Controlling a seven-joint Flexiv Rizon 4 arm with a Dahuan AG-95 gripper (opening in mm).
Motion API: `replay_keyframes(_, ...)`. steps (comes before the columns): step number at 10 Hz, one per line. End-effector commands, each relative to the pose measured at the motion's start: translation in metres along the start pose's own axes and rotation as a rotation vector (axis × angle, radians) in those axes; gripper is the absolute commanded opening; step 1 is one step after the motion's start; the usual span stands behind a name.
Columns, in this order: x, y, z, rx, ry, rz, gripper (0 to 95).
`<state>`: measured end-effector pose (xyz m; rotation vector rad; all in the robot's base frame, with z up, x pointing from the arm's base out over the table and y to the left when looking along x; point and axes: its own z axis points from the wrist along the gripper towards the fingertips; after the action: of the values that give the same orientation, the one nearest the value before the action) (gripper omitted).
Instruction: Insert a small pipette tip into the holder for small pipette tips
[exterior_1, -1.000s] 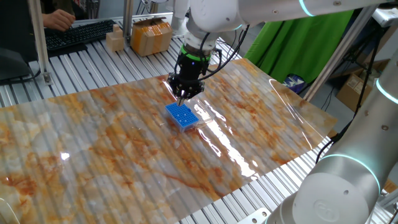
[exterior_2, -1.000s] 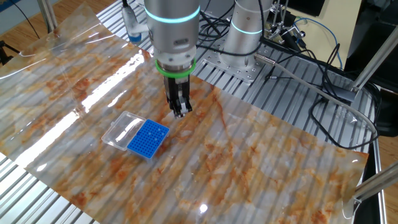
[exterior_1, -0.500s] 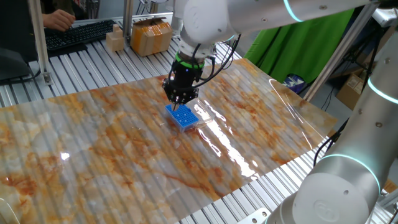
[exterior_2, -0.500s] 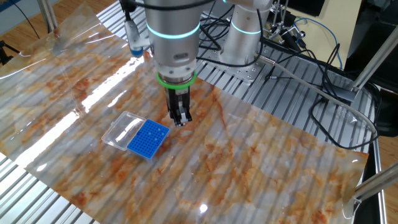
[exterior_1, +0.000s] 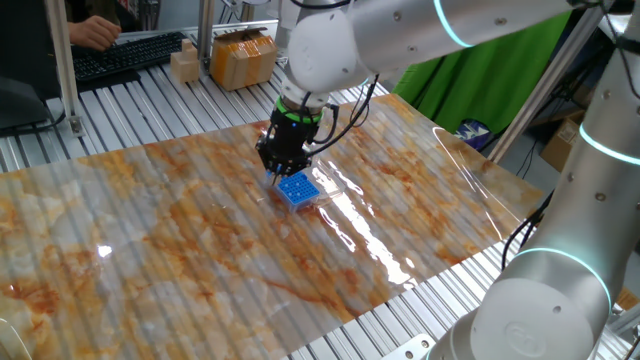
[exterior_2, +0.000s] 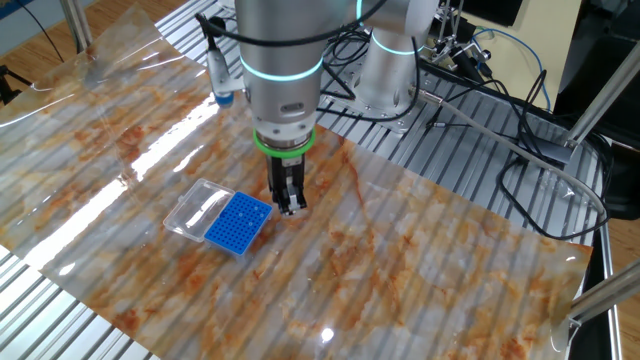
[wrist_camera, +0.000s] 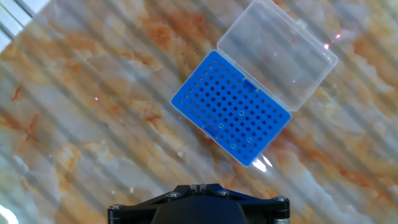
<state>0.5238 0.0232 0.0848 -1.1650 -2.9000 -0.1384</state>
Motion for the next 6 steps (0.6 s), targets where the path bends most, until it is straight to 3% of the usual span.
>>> replay_keyframes(1,-0.001,0.001,0.004,0.0,0.001,0.002,0.0)
replay_keyframes(6,-0.007,0.005,0.02,-0.001,-0.007,0.017,0.0)
